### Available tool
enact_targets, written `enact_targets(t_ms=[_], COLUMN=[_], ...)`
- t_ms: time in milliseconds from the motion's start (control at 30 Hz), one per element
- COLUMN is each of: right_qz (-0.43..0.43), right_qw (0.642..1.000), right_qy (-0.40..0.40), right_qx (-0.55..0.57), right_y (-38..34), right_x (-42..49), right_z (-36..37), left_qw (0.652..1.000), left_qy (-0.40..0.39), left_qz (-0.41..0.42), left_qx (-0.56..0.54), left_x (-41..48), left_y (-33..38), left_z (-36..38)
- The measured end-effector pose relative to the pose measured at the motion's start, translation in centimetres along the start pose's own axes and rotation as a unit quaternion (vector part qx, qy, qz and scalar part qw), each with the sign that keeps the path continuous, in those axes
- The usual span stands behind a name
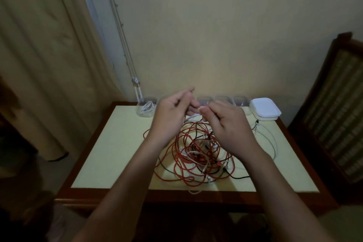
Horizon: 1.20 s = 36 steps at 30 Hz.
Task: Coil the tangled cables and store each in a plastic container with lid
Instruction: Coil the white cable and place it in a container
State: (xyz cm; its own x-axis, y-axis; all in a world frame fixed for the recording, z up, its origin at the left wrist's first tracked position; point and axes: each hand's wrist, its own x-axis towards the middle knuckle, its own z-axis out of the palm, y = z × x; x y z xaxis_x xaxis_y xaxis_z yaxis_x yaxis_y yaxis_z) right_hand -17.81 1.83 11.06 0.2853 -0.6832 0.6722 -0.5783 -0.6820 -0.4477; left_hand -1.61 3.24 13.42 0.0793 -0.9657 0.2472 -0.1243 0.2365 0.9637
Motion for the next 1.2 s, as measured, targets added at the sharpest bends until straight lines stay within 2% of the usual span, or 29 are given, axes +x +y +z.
enact_targets(t_ms=[100,200,300,367,600,700,867,933,1000,1067,1200], right_qz=[0.024,0.088,0.175,0.197,0.219,0.268,0.262,0.281,0.327,0.343,0.317], right_qw=[0.999,0.993,0.977,0.972,0.949,0.943,0.947,0.932,0.896,0.889,0.919], right_qy=[0.026,0.028,0.035,0.035,-0.027,-0.095,-0.165,-0.203,-0.226,-0.201,-0.092], right_qx=[0.027,0.069,0.115,0.123,0.225,0.175,0.08,0.105,0.196,0.227,0.217], right_y=[-0.1,0.0,0.2,0.4,1.0,2.9,4.5,4.0,4.1,4.6,5.5], right_x=[0.7,0.6,0.1,-0.2,-1.4,-3.0,-5.1,-4.8,-4.3,-3.7,-1.6], right_z=[0.0,0.2,0.8,1.2,1.6,2.6,4.4,4.6,5.0,5.0,3.8], left_qw=[0.998,0.985,0.963,0.95,0.939,0.932,0.934,0.929,0.922,0.915,0.901], left_qy=[-0.052,-0.08,-0.1,-0.099,-0.069,-0.037,-0.034,-0.039,-0.045,-0.045,-0.028], left_qz=[-0.04,-0.1,-0.129,-0.14,-0.16,-0.161,-0.162,-0.166,-0.168,-0.168,-0.154], left_qx=[-0.013,-0.117,-0.216,-0.262,-0.297,-0.324,-0.315,-0.329,-0.346,-0.363,-0.404], left_x=[-0.3,-0.1,-0.1,-0.1,0.1,0.5,0.4,0.3,0.2,0.2,0.6], left_y=[-0.5,-0.6,-0.3,-0.1,-0.8,-0.7,-0.3,-0.2,0.1,0.5,1.2], left_z=[1.0,1.3,1.4,1.4,0.5,-0.3,-0.7,-0.7,-0.7,-0.9,-1.8])
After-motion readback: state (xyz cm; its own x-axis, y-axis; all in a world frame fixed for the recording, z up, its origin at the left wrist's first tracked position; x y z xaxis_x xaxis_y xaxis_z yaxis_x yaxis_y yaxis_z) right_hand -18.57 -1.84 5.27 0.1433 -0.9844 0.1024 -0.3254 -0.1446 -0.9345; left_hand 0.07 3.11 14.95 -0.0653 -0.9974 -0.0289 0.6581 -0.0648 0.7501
